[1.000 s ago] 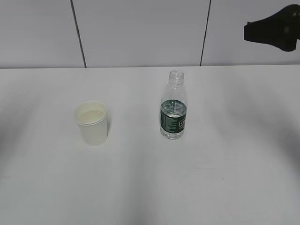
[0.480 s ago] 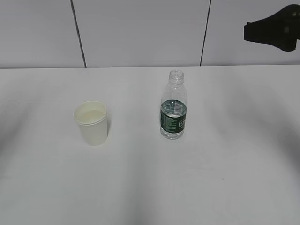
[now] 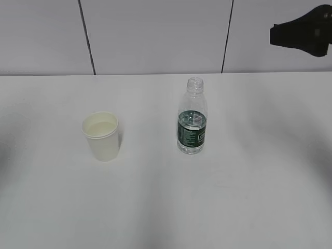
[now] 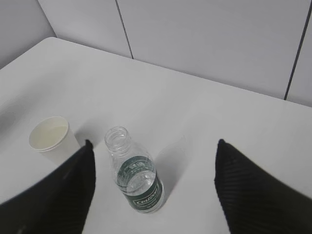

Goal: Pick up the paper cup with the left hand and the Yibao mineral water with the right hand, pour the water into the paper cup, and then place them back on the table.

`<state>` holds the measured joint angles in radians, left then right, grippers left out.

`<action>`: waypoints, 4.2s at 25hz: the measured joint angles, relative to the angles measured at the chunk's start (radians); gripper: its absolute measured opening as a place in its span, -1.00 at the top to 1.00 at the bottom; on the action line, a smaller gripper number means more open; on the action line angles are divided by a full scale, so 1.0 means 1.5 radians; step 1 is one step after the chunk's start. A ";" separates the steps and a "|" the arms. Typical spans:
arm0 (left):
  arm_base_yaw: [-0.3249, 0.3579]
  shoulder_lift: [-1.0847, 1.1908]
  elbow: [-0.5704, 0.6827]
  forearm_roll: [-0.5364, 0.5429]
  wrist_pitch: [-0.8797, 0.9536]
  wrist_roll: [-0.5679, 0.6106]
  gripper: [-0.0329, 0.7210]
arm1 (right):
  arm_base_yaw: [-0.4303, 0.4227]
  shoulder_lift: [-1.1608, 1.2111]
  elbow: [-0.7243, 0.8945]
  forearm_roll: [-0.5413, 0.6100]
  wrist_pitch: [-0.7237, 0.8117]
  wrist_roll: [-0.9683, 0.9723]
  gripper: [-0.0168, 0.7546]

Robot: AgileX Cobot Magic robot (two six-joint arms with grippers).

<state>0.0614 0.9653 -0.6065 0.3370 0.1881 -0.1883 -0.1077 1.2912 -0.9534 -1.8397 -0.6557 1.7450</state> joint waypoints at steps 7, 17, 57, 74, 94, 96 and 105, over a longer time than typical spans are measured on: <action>-0.014 -0.001 0.000 -0.230 0.080 0.291 -0.22 | 0.000 0.000 0.000 0.000 0.000 0.000 -0.58; -0.016 -0.028 0.000 -0.245 0.173 0.300 -0.28 | 0.000 0.000 0.000 0.000 0.000 0.000 -0.58; -0.016 -0.618 0.054 -0.287 0.616 0.142 -0.28 | 0.000 0.000 0.000 0.000 -0.002 0.003 -0.58; -0.016 -0.618 0.054 -0.289 0.616 0.140 -0.22 | 0.000 0.000 0.000 0.000 -0.009 0.018 -0.58; -0.016 -0.618 0.054 -0.289 0.616 0.140 -0.21 | 0.002 -0.009 0.000 0.000 0.015 0.024 -0.58; -0.016 -0.618 0.054 -0.290 0.616 0.140 -0.18 | 0.002 -0.012 0.000 0.000 0.015 0.024 -0.58; -0.016 -0.618 0.054 -0.290 0.616 0.140 -0.16 | 0.002 -0.018 0.000 0.000 -0.002 0.024 -0.58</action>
<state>0.0372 0.0379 -0.5256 -0.0973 1.1116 0.0219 -0.1044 1.2638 -0.9534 -1.8397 -0.6586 1.7804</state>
